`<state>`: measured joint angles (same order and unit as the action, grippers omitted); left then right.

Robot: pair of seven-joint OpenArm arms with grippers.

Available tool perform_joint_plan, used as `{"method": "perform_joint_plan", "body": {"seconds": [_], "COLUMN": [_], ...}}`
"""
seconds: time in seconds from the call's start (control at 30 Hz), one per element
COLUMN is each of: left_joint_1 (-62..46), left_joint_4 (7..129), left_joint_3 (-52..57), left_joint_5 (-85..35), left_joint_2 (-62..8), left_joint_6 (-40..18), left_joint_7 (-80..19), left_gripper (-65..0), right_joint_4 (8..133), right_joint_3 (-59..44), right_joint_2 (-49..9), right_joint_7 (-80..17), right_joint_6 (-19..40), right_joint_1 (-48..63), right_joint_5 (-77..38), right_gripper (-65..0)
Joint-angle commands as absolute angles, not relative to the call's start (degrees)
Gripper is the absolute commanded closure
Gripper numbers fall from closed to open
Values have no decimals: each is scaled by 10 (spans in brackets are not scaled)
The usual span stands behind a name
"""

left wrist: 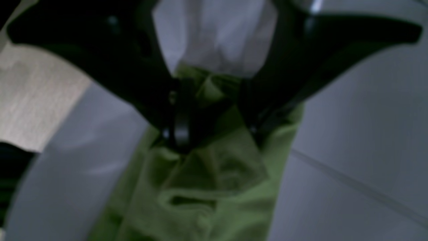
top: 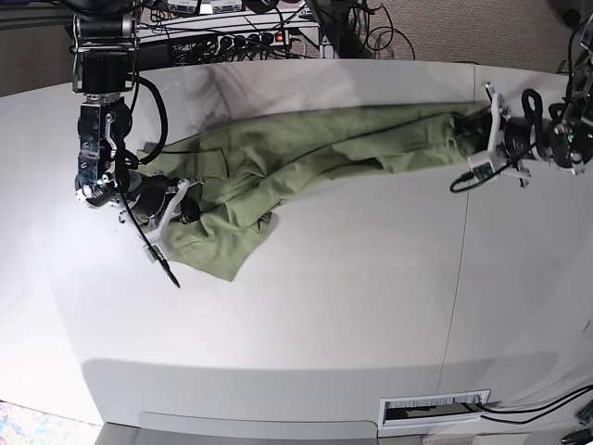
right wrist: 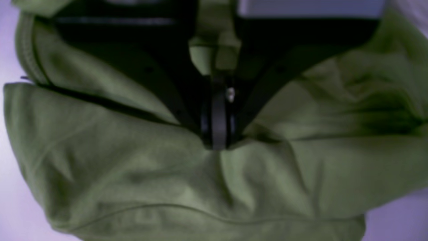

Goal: Fold the T-shirt properly
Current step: 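Lay the fold down, then open and withdraw the left gripper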

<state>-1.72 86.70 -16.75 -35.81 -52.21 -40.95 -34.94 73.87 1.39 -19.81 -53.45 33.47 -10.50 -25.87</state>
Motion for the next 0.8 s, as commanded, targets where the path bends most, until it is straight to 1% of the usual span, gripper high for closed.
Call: {"method": "perform_joint_plan", "body": {"seconds": [0.0, 0.07, 0.37, 0.43, 0.57, 0.67, 0.7, 0.77], "left_joint_1": [-11, 1, 37, 44, 70, 96, 104, 115], "left_joint_4": [851, 833, 802, 803, 803, 804, 804, 804], "left_joint_3": [-167, -167, -167, -167, -167, -167, -167, -167], "left_joint_5": [-313, -313, -317, -317, -348, -347, -347, -349], "left_joint_2": [-533, -533, -534, -534, -536, -538, -540, -544], "left_joint_6": [-395, -400, -400, -396, -370, -351, -346, -343], "left_joint_7": [-393, -393, -389, -389, -401, -421, -425, -424], "left_gripper": [-220, -219, -220, -220, -220, -220, -225, -269], "right_joint_4": [734, 734, 735, 735, 735, 736, 736, 736], "right_joint_3": [9, -5, -132, -140, -140, -140, -140, -140], "right_joint_2": [-209, -209, -209, -209, -210, -210, -210, -213], "right_joint_7": [-587, -586, -605, -612, -612, -610, -610, -609], "right_joint_6": [317, 298, 298, 298, 298, 298, 298, 298], "right_joint_1": [-103, -105, -110, -110, -110, -113, -113, -113], "right_joint_5": [-209, -209, -209, -209, -220, -220, -219, -218], "right_gripper": [0, 0, 0, 0, 0, 0, 0, 0]}}
